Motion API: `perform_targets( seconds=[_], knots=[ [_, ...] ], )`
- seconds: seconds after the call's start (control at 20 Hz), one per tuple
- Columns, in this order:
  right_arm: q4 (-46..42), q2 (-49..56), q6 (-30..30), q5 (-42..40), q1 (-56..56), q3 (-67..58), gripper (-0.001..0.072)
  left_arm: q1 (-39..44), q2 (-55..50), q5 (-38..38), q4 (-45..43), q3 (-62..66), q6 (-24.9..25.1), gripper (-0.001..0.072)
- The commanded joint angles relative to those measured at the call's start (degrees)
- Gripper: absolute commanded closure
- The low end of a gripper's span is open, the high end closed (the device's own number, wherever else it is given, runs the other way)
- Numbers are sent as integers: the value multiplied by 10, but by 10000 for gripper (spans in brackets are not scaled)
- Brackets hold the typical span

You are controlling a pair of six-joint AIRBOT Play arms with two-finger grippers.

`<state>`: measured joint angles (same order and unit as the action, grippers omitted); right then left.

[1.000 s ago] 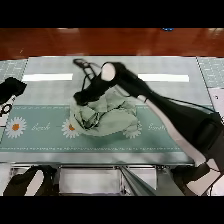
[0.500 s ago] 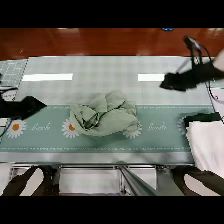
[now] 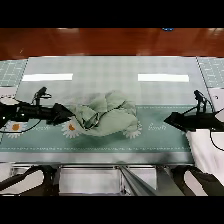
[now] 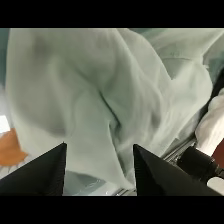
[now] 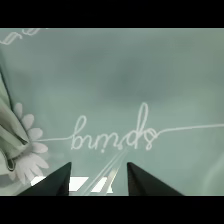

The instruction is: Fold the shirts.

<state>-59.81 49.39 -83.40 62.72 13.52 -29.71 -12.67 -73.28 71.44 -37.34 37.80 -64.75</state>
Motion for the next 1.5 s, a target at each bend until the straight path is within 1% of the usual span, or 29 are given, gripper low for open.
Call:
perform_targets(
  seconds=[0.0,0.05,0.1,0.15,0.25,0.35,0.45,0.55,0.65,0.75,0.8,1.0,1.05,1.1,1.15,1.2,1.25,1.35,1.45],
  knots=[
    [9,-7,8,-3,7,22,302,58,-47,-15,9,11,12,201],
    [9,-7,8,-2,7,22,302,68,-54,-8,-9,18,11,246],
    [9,-7,8,-2,7,22,302,75,-59,5,-42,29,11,514],
    [10,-7,8,-2,7,22,302,76,-60,13,-73,38,10,689],
    [27,-5,11,0,4,27,302,67,-59,27,-99,57,9,691],
    [66,12,12,-8,-35,46,303,58,-58,33,-98,75,9,691],
    [119,45,18,-43,-115,56,303,59,-58,32,-98,85,9,691],
    [165,84,20,-102,-191,54,303,59,-58,32,-98,87,9,691],
    [238,125,50,-152,-240,53,303,59,-58,32,-98,87,9,691],
    [288,163,81,-167,-269,40,303,59,-58,32,-98,87,9,691],
    [304,182,91,-175,-283,28,303,59,-58,32,-98,87,9,691],
    [318,263,91,-200,-329,-35,306,59,-58,19,-98,87,8,691],
    [321,284,92,-199,-339,-54,363,59,-58,13,-98,87,7,691],
    [321,302,99,-193,-348,-77,549,58,-58,7,-97,88,0,691],
    [321,309,127,-174,-351,-104,687,53,-57,8,-94,96,-2,691],
    [306,306,138,-148,-346,-136,687,45,-51,11,-89,110,-4,691],
    [271,295,129,-114,-331,-178,687,33,-37,16,-72,132,-4,691],
    [174,259,61,-72,-295,-275,688,0,6,16,5,187,-4,691],
    [78,221,-4,-42,-264,-402,688,-29,48,5,121,257,-5,691]
  ],
)
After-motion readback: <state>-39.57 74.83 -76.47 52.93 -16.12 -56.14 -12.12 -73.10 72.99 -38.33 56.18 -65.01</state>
